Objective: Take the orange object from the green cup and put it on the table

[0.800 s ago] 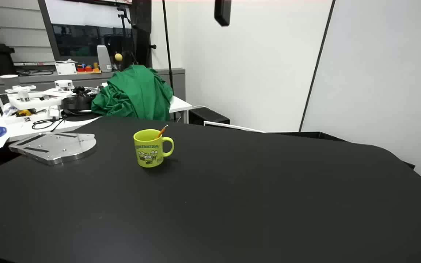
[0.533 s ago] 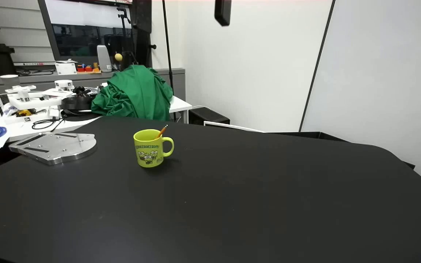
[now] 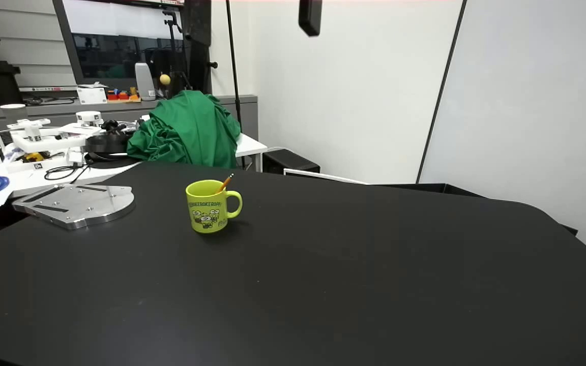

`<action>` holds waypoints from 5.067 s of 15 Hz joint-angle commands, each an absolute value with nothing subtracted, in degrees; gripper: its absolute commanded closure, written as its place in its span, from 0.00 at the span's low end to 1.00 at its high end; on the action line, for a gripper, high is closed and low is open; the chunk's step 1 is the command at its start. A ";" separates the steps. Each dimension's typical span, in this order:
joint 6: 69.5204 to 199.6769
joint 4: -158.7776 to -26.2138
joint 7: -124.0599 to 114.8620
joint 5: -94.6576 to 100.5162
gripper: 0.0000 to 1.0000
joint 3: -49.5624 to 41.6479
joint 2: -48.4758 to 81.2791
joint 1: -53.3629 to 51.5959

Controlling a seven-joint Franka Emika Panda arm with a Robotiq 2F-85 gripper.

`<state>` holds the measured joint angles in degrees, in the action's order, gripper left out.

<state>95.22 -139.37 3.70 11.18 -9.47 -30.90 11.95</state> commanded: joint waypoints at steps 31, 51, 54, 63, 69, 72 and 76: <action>97.67 -96.80 2.79 -19.00 0.00 -2.81 35.83 9.13; 92.58 -81.72 -5.14 -30.72 0.00 -0.88 47.70 12.07; 88.39 -79.98 -8.50 -32.71 0.00 -0.56 49.56 12.77; 77.57 -72.94 -14.19 -38.15 0.00 -1.77 54.83 14.12; 71.44 -66.36 -18.65 -42.20 0.00 -2.55 59.99 17.28; 68.53 -64.44 -20.50 -44.33 0.00 -2.66 62.29 18.17; 66.01 -63.15 -22.24 -46.77 0.00 -2.76 64.71 18.36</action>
